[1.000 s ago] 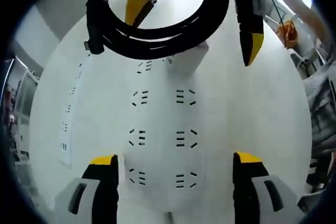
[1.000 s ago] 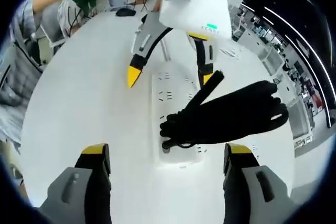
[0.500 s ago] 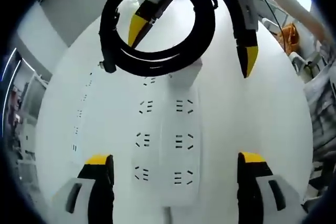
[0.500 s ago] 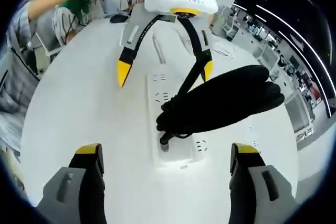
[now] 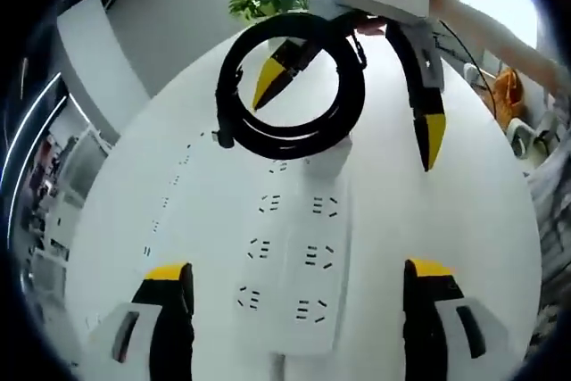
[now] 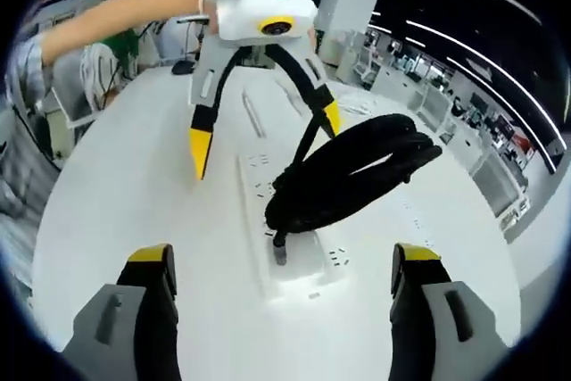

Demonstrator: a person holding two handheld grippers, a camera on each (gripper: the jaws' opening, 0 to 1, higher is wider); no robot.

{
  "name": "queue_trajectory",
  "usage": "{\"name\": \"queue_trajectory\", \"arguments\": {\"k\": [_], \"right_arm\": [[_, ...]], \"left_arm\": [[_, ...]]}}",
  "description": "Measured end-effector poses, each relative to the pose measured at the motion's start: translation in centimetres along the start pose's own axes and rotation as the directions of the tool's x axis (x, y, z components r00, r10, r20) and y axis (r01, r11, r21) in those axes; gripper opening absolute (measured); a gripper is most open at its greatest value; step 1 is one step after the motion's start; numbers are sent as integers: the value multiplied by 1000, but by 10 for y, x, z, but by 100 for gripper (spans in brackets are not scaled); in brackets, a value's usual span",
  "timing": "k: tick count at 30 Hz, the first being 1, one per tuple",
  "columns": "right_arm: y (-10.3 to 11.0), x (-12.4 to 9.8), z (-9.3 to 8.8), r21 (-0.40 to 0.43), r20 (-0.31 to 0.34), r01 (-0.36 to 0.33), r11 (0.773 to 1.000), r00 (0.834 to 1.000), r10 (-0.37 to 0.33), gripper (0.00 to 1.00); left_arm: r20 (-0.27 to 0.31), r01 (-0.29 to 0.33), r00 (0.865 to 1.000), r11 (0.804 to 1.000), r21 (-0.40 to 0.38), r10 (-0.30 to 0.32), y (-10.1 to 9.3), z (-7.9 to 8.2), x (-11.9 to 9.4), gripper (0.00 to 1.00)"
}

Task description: Straighten the power strip on the desk, plug the charger into it

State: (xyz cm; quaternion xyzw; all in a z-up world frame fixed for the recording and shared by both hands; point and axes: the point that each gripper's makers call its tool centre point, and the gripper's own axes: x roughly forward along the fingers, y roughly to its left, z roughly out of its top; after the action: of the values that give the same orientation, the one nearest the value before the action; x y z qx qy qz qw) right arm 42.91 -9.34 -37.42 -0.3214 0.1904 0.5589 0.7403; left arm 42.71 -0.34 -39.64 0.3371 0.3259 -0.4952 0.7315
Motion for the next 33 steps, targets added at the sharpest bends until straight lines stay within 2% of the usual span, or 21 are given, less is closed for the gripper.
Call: {"name": "queue_trajectory", "arguments": {"k": [4,5,8,10,15,18,20,22,23,25,27,29,30,33], "right_arm": [[-2,-3,5,33,54,33,999,998,-35,100],[-2,-3,10,49,92,40,998,995,-44,100],[-3,-6,14,94,139,64,994,987,-77,100],[-4,-9,17,118,163,81,990,982,-100,100],[-3,-14,23,143,198,127,981,968,-154,100],[0,-18,30,149,228,151,977,956,-182,100],[3,-19,33,140,231,167,976,953,-196,100],[3,-20,32,118,201,207,971,953,-227,100],[4,-20,31,113,194,211,971,954,-230,99],[8,-20,29,98,175,231,968,954,-245,97],[10,-22,36,114,210,243,963,942,-263,97],[11,-24,40,147,234,247,958,932,-276,97],[10,-28,47,172,273,256,951,915,-296,96],[6,-35,53,211,298,291,933,890,-345,96]], "left_arm": [[67,-26,997,999,-42,28,-5,2,-10,99],[80,-30,996,998,-53,34,-5,3,-11,99],[146,-47,988,996,-77,58,3,7,-18,99],[164,-66,983,993,-102,83,9,6,-22,99],[228,-141,959,981,-131,169,26,7,-32,99],[246,-190,945,975,-115,214,31,7,-39,99],[257,-222,935,969,-114,244,31,9,-45,99],[283,-242,921,963,-121,267,30,13,-49,99],[280,-238,923,964,-120,263,28,12,-49,99],[278,-260,917,957,-129,287,27,10,-52,99],[269,-305,905,944,-126,329,29,8,-57,99],[284,-344,885,929,-137,370,32,9,-63,99],[287,-373,869,915,-154,403,32,8,-68,99],[310,-385,852,906,-178,423,27,10,-76,99]]}}
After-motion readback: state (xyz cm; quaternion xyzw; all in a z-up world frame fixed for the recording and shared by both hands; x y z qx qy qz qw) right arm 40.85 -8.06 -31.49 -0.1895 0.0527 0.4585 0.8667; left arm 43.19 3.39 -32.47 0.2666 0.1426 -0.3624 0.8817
